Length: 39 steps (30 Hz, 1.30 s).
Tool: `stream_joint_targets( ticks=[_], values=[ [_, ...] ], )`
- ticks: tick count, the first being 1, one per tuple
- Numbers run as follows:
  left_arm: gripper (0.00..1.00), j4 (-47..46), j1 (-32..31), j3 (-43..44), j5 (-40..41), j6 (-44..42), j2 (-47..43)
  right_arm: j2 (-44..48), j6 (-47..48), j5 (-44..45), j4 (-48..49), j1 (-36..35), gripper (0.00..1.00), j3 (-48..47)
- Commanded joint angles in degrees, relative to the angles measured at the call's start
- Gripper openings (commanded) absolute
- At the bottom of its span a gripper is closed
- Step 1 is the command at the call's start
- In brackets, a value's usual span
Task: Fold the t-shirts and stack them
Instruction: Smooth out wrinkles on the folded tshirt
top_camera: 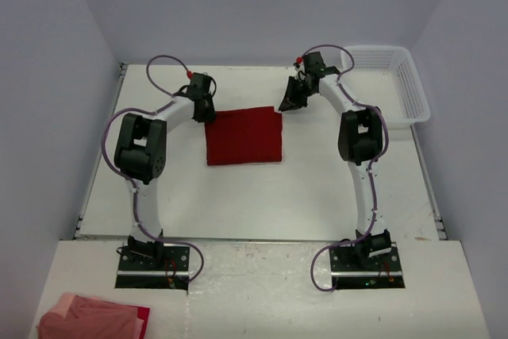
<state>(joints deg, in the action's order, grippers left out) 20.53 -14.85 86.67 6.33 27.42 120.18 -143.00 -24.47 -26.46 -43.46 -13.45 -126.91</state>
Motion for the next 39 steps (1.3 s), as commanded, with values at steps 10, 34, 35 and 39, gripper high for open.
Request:
stream_joint_targets(
  ticks=[10,34,35,39],
  values=[
    [0.60,1.1,-6.1,-1.5,26.6,-1.4,-16.3,11.8,5.6,6.6,-0.1,1.3,0.48,4.6],
    [0.00,-36.3,-2.8,-24.4,-40.7,12.0,-10.7,20.9,-11.5,-33.6,28.9,-5.8,0.00,38.9],
    [0.00,-37.1,-2.5,-25.0,-41.2,12.0,-10.0,20.2,-11.7,-31.8,28.7,-6.3,0.00,38.2],
    [0.00,-37.8,-0.8,-26.2,-41.5,12.0,-7.7,16.4,-12.2,-29.5,26.9,-8.2,0.00,36.8]
  ],
)
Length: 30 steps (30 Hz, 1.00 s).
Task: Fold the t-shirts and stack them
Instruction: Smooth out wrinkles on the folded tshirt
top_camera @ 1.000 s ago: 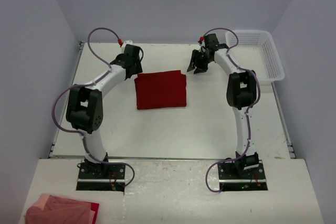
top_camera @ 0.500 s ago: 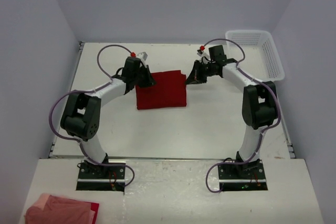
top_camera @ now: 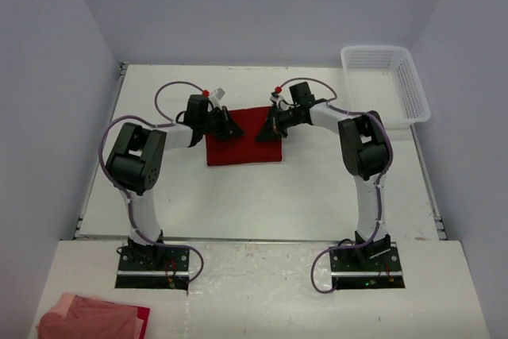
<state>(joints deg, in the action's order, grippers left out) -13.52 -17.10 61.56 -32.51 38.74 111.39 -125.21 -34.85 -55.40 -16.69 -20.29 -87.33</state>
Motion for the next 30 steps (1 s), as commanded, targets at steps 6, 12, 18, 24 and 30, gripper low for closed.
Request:
stream_joint_targets(
  ticks=[6,12,18,24,30],
  values=[
    [0.00,1.1,3.4,-1.5,1.4,-1.9,0.8,-3.6,-2.4,10.1,-6.2,-2.7,0.00,-3.1],
    [0.00,7.6,3.9,0.2,8.4,-6.5,-0.3,-1.2,-6.8,15.3,-6.8,-2.9,0.00,-0.3],
    [0.00,12.1,4.0,0.8,12.3,-7.4,-4.3,-1.4,-3.3,17.4,-9.9,-3.2,0.00,-2.6],
    [0.00,24.8,1.6,4.7,28.5,-9.2,-16.2,5.8,3.5,15.4,-5.3,-4.8,0.00,-0.3],
    [0.54,40.5,1.2,10.6,39.4,-8.8,-17.0,16.2,3.9,13.6,-4.9,-6.3,0.00,2.9]
  ],
)
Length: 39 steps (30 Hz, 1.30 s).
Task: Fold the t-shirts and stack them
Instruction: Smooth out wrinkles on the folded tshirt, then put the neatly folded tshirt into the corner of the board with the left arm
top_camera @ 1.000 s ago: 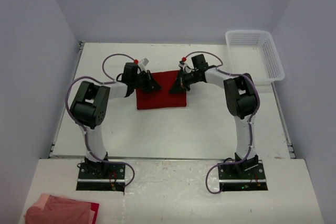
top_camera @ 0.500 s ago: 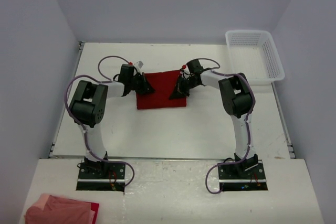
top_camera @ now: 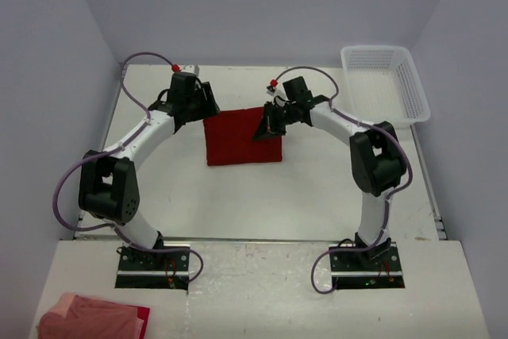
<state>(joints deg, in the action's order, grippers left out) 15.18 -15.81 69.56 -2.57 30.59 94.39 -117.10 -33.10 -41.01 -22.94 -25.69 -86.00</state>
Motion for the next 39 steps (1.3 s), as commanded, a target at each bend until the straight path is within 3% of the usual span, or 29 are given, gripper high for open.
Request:
stream_joint_targets(
  ticks=[1,2,6,16,22,39],
  values=[
    [0.64,13.5,0.0,3.1,9.6,-1.0,1.2,10.0,2.3,-0.6,1.5,-1.2,0.00,3.6],
    [0.80,15.3,0.3,3.6,7.6,-1.4,1.8,14.1,2.6,-0.2,1.8,-1.6,0.00,4.9],
    [0.91,13.6,4.0,0.8,-5.0,-2.0,2.5,23.1,4.7,2.9,0.4,-1.8,0.00,9.7],
    [0.88,11.9,8.4,2.0,-13.0,-5.9,8.3,38.3,7.4,5.1,2.0,-1.8,0.00,23.4],
    [0.87,12.5,9.3,2.8,-19.0,-7.6,12.0,39.2,8.7,7.9,1.0,-1.6,0.00,26.1],
    [0.86,12.6,10.5,4.5,-21.5,-8.4,19.8,40.1,8.6,7.6,2.5,-0.2,0.00,27.2]
  ],
)
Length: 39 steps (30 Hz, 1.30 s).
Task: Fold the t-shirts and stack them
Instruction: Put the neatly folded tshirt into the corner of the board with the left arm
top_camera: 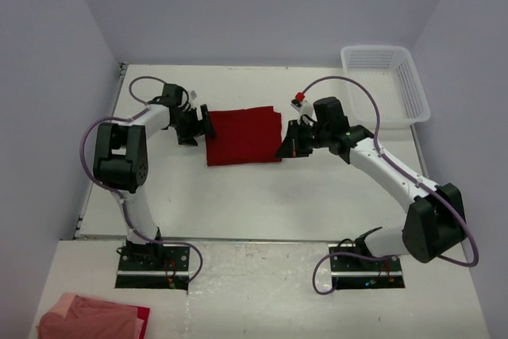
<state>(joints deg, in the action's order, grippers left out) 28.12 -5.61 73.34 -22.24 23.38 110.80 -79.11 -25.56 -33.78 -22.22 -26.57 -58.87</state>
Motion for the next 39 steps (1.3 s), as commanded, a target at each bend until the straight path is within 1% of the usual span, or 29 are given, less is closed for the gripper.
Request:
stream_joint_targets(
  ticks=[1,4,7,8,11,13,16,19,20,21,23,26,28,29,30,32,33,34,35,36,37,38,39],
  values=[
    [0.86,-0.3,0.2,1.0,-1.9,-1.1,4.0,2.2,1.0,0.3,1.7,0.9,0.00,0.1],
    [0.85,-0.6,-1.4,1.5,-1.9,-0.9,6.6,2.8,0.8,-1.2,2.5,2.0,0.00,0.7],
    [0.85,-0.8,-4.5,2.7,-0.8,-0.7,9.0,3.2,0.3,-2.4,3.4,2.9,0.00,1.2],
    [0.84,-1.5,-6.8,3.6,-0.4,0.5,11.9,3.5,-0.5,-3.3,4.1,3.6,0.00,1.7],
    [0.83,-1.8,-7.8,3.7,0.0,1.5,13.5,4.0,-0.6,-4.0,4.3,3.9,0.00,2.0],
    [0.82,-3.2,-8.4,3.4,0.4,2.2,14.0,4.8,-0.6,-4.0,4.3,4.2,0.00,2.9],
    [0.74,-4.2,-8.8,3.2,0.4,3.0,16.0,5.7,-0.9,-4.5,5.1,5.5,0.00,4.1],
    [0.48,-6.1,-8.7,2.5,0.3,3.6,17.1,6.0,-1.2,-4.9,5.6,6.3,0.00,4.7],
    [0.26,-6.3,-8.8,2.5,0.5,3.6,17.4,6.0,-1.2,-5.2,5.8,6.4,0.00,4.9],
    [0.16,-6.2,-8.7,3.2,0.9,3.5,17.9,6.0,-1.3,-5.2,6.0,6.4,0.00,5.1],
    [0.00,-6.0,-8.7,4.1,1.1,3.1,19.3,5.8,-1.7,-5.3,6.6,6.4,0.00,5.5],
    [0.00,-5.8,-8.8,6.5,0.3,2.0,20.1,5.9,-2.0,-5.8,6.9,6.4,0.00,6.0],
    [0.00,-4.7,-8.7,7.8,2.0,0.3,18.6,6.2,-2.0,-6.2,7.0,6.4,0.00,6.5],
    [0.00,-3.3,-8.7,8.8,6.1,-1.1,16.3,6.4,-2.1,-6.1,7.0,6.4,0.00,6.7],
    [0.00,-2.5,-8.7,9.5,8.7,-1.1,16.3,6.6,-2.1,-6.1,7.1,6.4,0.00,6.8],
    [0.00,-0.4,-8.6,11.3,13.9,-3.3,13.0,7.1,-2.7,-6.3,7.5,6.3,0.00,8.0],
    [0.00,2.7,-8.6,14.2,18.4,-4.0,12.3,7.7,-3.0,-6.0,7.7,6.3,0.00,8.5],
    [0.00,4.6,-8.4,15.9,20.5,-5.5,11.4,8.2,-3.3,-5.3,7.5,6.1,0.00,9.4],
    [0.00,7.6,-8.4,19.9,23.1,-6.6,11.2,8.6,-3.3,-5.0,7.4,6.0,0.00,9.8],
    [0.00,8.9,-8.3,21.9,27.5,-7.8,11.2,9.7,-3.3,-4.5,7.2,5.9,0.00,10.3],
    [0.00,10.2,-7.8,23.8,29.3,-10.5,12.0,10.3,-3.3,-2.9,6.1,5.4,0.00,10.6],
    [0.00,13.2,-7.7,28.5,31.6,-11.8,12.7,10.9,-3.2,-2.1,5.5,4.9,0.00,10.7],
    [0.00,14.4,-7.4,30.6,35.8,-13.3,13.6,12.2,-2.9,-1.7,4.9,4.5,0.00,10.6]
  ],
)
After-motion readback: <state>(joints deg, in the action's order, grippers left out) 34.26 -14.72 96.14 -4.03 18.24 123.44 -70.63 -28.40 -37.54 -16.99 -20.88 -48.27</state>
